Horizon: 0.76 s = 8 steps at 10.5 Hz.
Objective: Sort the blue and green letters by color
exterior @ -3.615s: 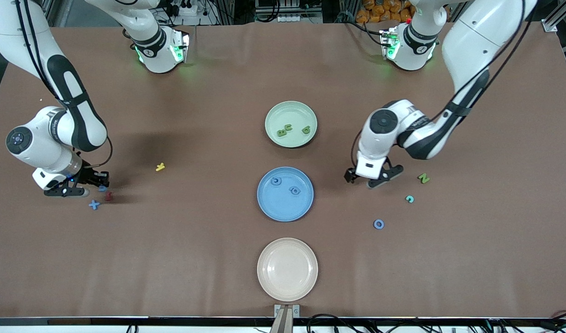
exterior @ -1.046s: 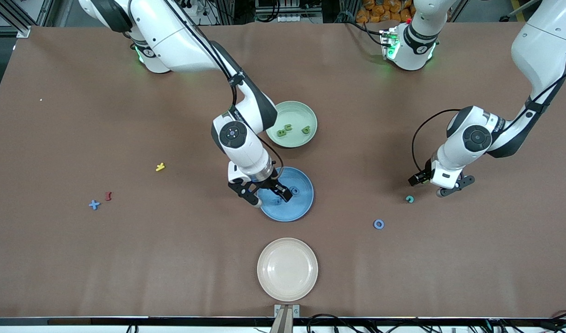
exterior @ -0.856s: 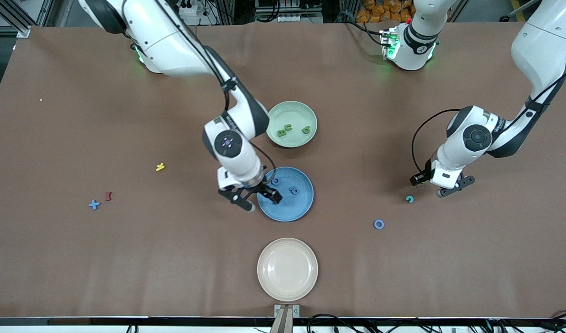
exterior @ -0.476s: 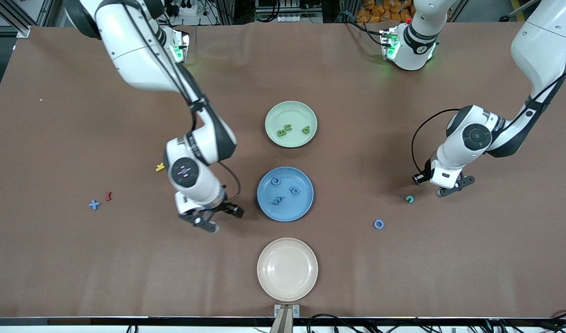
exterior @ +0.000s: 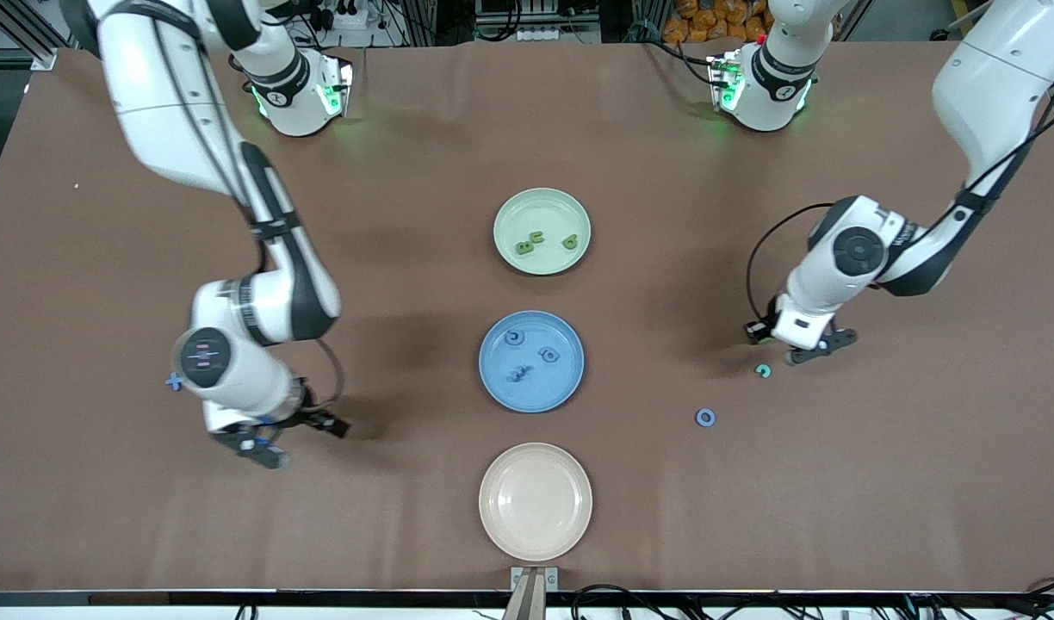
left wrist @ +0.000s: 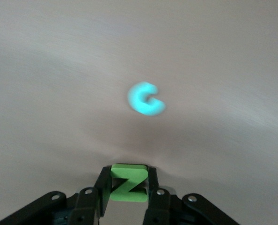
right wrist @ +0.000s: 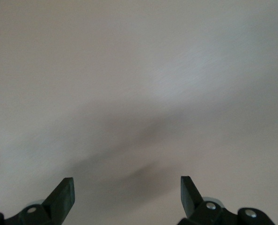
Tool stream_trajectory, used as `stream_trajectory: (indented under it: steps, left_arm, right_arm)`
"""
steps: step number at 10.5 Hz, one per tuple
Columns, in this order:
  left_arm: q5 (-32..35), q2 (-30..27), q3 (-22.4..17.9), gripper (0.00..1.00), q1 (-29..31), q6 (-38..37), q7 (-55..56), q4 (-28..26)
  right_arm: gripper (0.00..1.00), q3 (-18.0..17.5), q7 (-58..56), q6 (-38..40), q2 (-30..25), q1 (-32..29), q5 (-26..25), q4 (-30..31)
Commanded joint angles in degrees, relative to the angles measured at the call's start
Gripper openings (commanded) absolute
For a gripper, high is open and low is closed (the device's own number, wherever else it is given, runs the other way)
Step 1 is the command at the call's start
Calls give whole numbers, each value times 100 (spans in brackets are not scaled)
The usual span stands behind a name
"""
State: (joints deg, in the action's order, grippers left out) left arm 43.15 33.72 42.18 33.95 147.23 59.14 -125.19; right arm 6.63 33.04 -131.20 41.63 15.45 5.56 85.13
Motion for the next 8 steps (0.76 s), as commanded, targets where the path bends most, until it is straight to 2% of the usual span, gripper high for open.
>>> stream_trajectory:
  steps: [1, 3, 4, 6, 8]
  left_arm:
    - [141, -190, 27, 0, -790, -1, 981, 29]
    - [132, -208, 263, 0, -1414, -18, 2131, 47]
    - [132, -217, 290, 0, -1878, -27, 2694, 56]
    - [124, -217, 291, 0, -3037, -534, 3863, 292]
    - [36, -156, 291, 0, -3909, -721, 4560, 486]
  right_arm:
    - [100, -74, -883, 33, -804, -962, -64, 837]
    - [100, -56, -1465, 137, -875, -1368, -64, 874]
    - [100, -30, -1459, 138, -902, -1439, -64, 996]
    - [100, 188, -1572, 77, -1085, -1615, -64, 1285]
    - [100, 330, -1905, 77, -1261, -1756, -64, 1611]
